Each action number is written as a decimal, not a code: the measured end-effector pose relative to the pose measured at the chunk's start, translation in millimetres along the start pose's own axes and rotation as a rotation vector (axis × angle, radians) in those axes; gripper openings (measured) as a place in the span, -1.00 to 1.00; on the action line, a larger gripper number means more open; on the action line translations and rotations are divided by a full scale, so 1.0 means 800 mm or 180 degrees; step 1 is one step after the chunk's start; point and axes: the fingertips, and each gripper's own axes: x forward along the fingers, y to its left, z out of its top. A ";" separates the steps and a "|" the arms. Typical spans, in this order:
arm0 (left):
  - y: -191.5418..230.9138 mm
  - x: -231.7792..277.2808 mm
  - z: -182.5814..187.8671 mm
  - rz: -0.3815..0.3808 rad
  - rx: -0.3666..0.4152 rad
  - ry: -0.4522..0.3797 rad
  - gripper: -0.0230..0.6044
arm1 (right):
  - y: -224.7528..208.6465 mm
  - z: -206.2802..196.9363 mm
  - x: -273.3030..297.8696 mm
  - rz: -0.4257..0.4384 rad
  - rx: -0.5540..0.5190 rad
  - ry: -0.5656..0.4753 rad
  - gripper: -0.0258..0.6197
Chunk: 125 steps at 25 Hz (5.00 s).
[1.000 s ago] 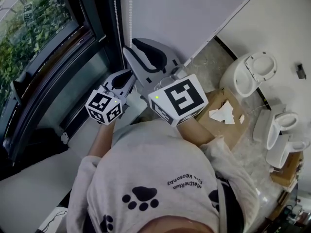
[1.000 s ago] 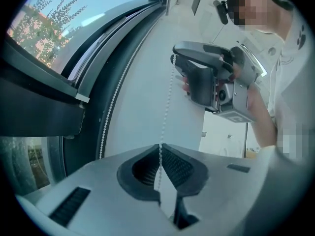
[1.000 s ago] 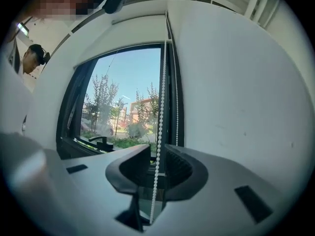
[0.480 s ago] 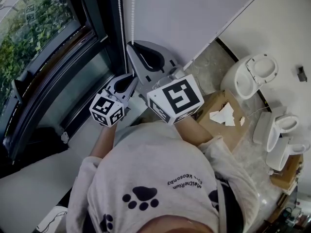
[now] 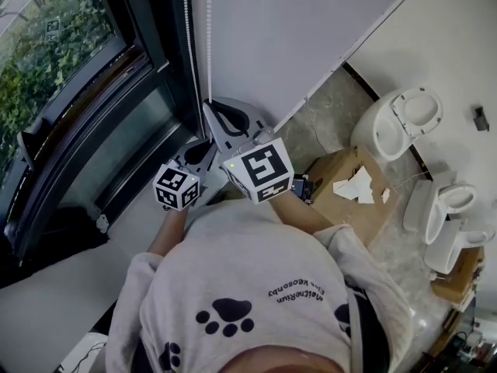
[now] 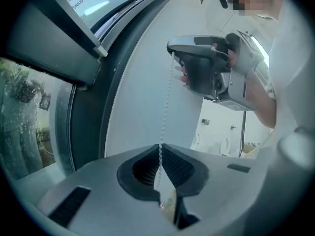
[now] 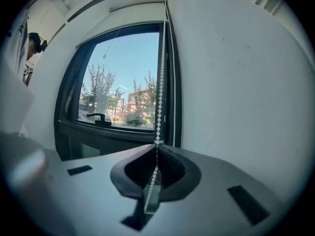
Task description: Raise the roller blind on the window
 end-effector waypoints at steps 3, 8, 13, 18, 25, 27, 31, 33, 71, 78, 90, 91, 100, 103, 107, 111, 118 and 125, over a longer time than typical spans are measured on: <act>0.003 0.000 -0.020 0.0031 0.0006 0.0112 -0.86 | 0.000 -0.020 0.002 0.0018 0.0031 0.0099 -0.89; 0.012 -0.002 -0.052 0.0110 -0.0035 0.0283 -0.86 | 0.008 -0.053 0.007 0.0057 0.0045 0.0270 -0.89; 0.020 -0.006 -0.080 0.0157 -0.0139 0.0405 -0.86 | 0.011 -0.082 0.011 0.0060 0.0074 0.0393 -0.89; 0.017 -0.007 -0.086 0.0083 -0.0121 0.0421 -0.85 | 0.009 -0.090 0.011 0.0047 0.0092 0.0413 -0.89; 0.011 -0.019 -0.038 -0.0020 -0.0244 0.0202 -0.47 | 0.003 -0.089 0.011 0.0032 0.0109 0.0389 -0.89; 0.014 -0.029 -0.001 0.0016 -0.0238 -0.0027 -0.47 | 0.002 -0.090 0.011 0.0031 0.0113 0.0381 -0.89; 0.012 -0.060 0.090 0.0081 -0.0077 -0.0526 -0.47 | 0.003 -0.090 0.012 0.0039 0.0127 0.0373 -0.89; 0.004 -0.072 0.137 0.0072 0.0091 -0.0691 -0.51 | 0.004 -0.090 0.013 0.0038 0.0127 0.0365 -0.89; -0.037 -0.030 0.262 0.0441 0.0759 -0.0686 -0.86 | 0.015 -0.176 0.010 -0.0038 0.0251 0.0828 -0.89; -0.024 -0.014 0.198 0.0497 0.0600 -0.0516 -0.86 | 0.019 -0.243 0.006 0.0032 0.0374 0.1326 -0.89; -0.018 -0.002 0.151 0.0445 0.0388 -0.0405 -0.86 | 0.029 -0.289 -0.004 0.0245 0.0345 0.1803 -0.88; -0.017 -0.003 0.152 0.0447 0.0393 -0.0405 -0.86 | 0.028 -0.284 -0.006 0.0260 0.0362 0.1786 -0.86; -0.003 -0.012 0.155 0.0518 0.0362 -0.0446 -0.86 | -0.007 -0.143 -0.045 0.0035 0.0313 0.0997 -0.67; -0.004 -0.014 0.155 0.0516 0.0358 -0.0463 -0.86 | -0.010 -0.084 -0.057 0.0008 0.0183 0.0639 -0.67; -0.007 -0.015 0.154 0.0496 0.0355 -0.0491 -0.86 | -0.006 0.009 -0.058 0.0039 0.0071 0.0040 -0.67; -0.015 -0.014 0.152 0.0471 0.0367 -0.0506 -0.86 | -0.006 0.085 -0.043 0.0050 -0.0073 -0.0373 -0.68; -0.021 -0.017 0.150 0.0459 0.0387 -0.0511 -0.86 | -0.007 0.169 -0.022 0.0008 -0.0326 -0.0738 -0.68; -0.022 -0.018 0.149 0.0463 0.0406 -0.0521 -0.86 | -0.004 0.201 -0.013 0.0031 -0.0396 -0.0775 -0.82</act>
